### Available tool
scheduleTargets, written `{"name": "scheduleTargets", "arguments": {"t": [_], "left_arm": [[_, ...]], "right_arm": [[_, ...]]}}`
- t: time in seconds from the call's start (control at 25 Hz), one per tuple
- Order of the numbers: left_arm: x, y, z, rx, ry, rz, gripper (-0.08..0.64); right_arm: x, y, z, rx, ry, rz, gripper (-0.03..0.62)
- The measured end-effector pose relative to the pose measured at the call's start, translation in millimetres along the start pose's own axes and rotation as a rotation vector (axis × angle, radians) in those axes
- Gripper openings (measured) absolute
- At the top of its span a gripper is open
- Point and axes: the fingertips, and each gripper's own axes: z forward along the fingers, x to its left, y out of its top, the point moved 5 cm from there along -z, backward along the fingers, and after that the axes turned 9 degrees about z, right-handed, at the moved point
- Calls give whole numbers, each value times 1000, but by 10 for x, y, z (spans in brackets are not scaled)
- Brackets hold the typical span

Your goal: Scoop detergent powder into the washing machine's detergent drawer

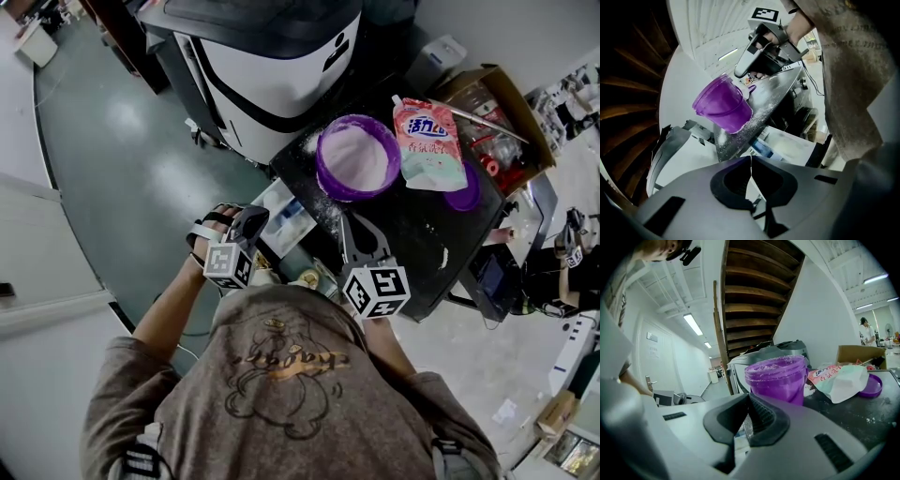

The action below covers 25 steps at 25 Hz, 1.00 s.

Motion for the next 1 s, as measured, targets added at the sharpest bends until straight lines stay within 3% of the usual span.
{"name": "scheduleTargets", "arguments": {"t": [0.32, 0.56, 0.64, 0.84, 1.0], "left_arm": [[-2, 68, -58, -25, 58, 141, 23], [-26, 26, -66, -16, 64, 157, 23], [12, 5, -70, -34, 72, 67, 23], [215, -74, -137, -93, 76, -370, 23], [330, -152, -213, -137, 85, -652, 23]], "right_arm": [[-7, 0, 5, 6, 2, -4, 2], [-10, 7, 17, 3, 2, -8, 2], [-9, 12, 17, 1, 1, -8, 2], [-17, 37, 2, -4, -7, -8, 2], [-14, 55, -11, -13, -15, -10, 2]]}}
